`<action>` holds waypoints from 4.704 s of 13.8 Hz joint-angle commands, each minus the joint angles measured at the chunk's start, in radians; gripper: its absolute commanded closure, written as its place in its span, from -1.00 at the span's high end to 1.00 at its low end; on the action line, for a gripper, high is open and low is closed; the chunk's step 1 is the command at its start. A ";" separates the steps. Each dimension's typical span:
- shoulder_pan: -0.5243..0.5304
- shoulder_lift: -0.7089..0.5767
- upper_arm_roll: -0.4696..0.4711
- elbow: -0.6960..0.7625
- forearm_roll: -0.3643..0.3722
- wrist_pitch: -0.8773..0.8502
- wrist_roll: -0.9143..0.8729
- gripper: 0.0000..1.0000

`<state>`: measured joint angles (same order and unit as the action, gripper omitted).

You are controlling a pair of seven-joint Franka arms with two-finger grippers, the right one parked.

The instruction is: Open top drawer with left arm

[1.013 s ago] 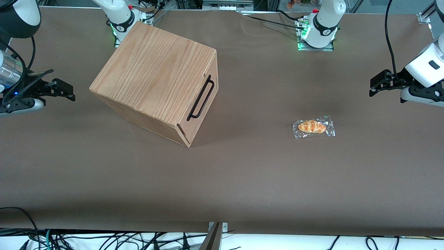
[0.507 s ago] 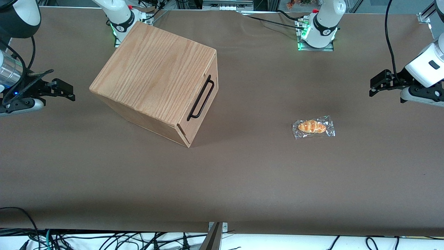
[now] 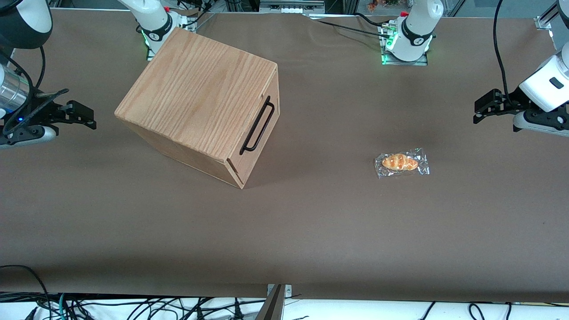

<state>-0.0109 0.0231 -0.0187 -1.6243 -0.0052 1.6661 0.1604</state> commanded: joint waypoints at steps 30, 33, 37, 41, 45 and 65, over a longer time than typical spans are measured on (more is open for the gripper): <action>-0.193 0.300 -0.136 0.067 -0.355 0.064 -0.200 1.00; -0.320 0.359 -0.136 0.118 -0.388 0.159 -0.341 1.00; -0.441 0.414 -0.138 0.139 -0.418 0.288 -0.409 1.00; -0.487 0.469 -0.139 0.164 -0.535 0.383 -0.401 1.00; -0.517 0.546 -0.142 0.230 -0.536 0.385 -0.400 1.00; -0.541 0.610 -0.089 0.234 -0.500 0.403 -0.417 1.00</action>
<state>-0.5538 0.6180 -0.1363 -1.4164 -0.5169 2.0741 -0.2586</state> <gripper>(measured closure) 0.000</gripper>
